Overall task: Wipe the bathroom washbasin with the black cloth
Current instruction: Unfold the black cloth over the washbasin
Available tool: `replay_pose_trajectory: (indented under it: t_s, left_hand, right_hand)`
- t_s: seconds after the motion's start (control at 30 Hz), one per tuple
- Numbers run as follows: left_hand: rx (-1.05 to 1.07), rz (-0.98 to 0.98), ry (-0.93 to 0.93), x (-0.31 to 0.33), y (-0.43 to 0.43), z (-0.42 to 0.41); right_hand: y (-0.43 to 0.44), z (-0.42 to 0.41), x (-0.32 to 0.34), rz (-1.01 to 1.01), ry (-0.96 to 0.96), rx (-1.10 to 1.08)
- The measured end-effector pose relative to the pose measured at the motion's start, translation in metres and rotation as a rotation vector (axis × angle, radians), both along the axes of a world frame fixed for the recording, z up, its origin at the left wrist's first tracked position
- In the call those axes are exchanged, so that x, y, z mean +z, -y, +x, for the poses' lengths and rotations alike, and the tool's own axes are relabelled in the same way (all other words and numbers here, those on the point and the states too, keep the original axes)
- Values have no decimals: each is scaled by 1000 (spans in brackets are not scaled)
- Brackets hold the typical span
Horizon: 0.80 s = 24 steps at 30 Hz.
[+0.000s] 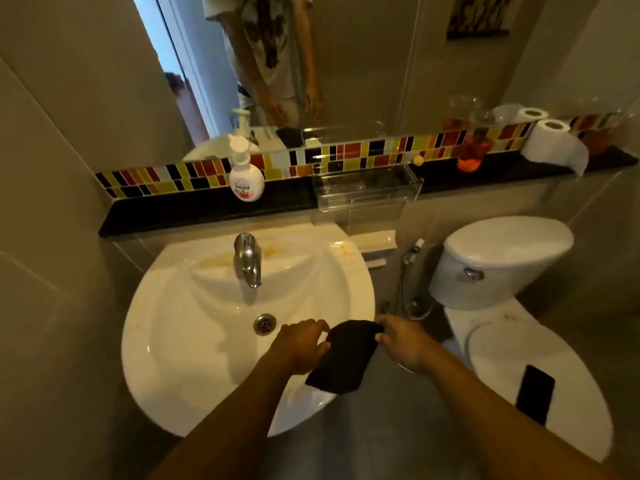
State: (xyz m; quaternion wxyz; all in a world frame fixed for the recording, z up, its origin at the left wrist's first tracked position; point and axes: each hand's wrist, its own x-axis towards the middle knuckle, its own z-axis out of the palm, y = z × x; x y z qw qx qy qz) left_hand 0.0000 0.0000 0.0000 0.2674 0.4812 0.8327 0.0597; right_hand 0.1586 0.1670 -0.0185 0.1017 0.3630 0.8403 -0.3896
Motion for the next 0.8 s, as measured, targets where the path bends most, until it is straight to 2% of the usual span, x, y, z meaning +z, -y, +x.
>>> replay_pose_trajectory:
  t_s: [0.17, 0.37, 0.5, 0.63, 0.8]
  left_hand:
    - [103, -43, 71, -31, -8, 7]
    - [270, -55, 233, -56, -17, 5]
    - [312, -51, 252, -61, -22, 5]
    - [312, -40, 245, -57, -23, 4]
    - [276, 2, 225, -37, -22, 0]
  right_hand:
    - [-1, -3, -16, 50, 21, -23]
    - [-3, -17, -48, -70, -98, -243]
    - [-6, -22, -56, -12, -119, -315]
    - [-8, -24, -50, 65, -141, -302]
    - [-2, -33, -26, 8, -169, -252]
